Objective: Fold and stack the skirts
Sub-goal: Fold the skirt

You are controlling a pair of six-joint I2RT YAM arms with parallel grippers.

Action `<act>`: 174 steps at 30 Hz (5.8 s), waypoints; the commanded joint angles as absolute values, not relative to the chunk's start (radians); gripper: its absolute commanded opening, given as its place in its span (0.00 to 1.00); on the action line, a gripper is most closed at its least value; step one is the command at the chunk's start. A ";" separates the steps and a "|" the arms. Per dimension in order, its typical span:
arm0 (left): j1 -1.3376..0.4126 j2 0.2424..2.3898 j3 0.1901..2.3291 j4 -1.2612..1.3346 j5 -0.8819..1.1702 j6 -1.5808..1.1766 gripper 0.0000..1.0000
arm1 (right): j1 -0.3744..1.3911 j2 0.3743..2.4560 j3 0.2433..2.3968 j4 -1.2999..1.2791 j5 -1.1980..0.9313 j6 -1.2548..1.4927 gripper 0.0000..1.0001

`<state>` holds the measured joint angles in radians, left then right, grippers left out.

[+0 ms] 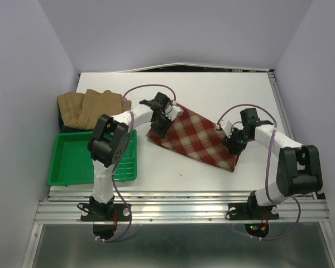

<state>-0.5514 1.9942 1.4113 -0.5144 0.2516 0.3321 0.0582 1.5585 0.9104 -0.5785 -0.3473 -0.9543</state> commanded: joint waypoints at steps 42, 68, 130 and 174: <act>-1.060 0.903 0.437 -0.008 -0.211 0.821 0.98 | 0.477 2.031 1.264 -0.252 -0.756 0.064 0.48; -1.055 1.451 0.459 0.465 -0.321 1.002 0.98 | 0.426 2.129 1.373 -0.373 -0.592 -0.127 0.50; -1.189 1.313 1.058 -0.577 0.463 0.479 0.00 | 0.307 2.365 1.818 -0.552 -0.888 -0.288 0.37; -0.695 1.939 1.635 -0.571 0.334 0.775 0.38 | 0.344 2.281 1.647 -0.747 -1.051 -0.543 0.19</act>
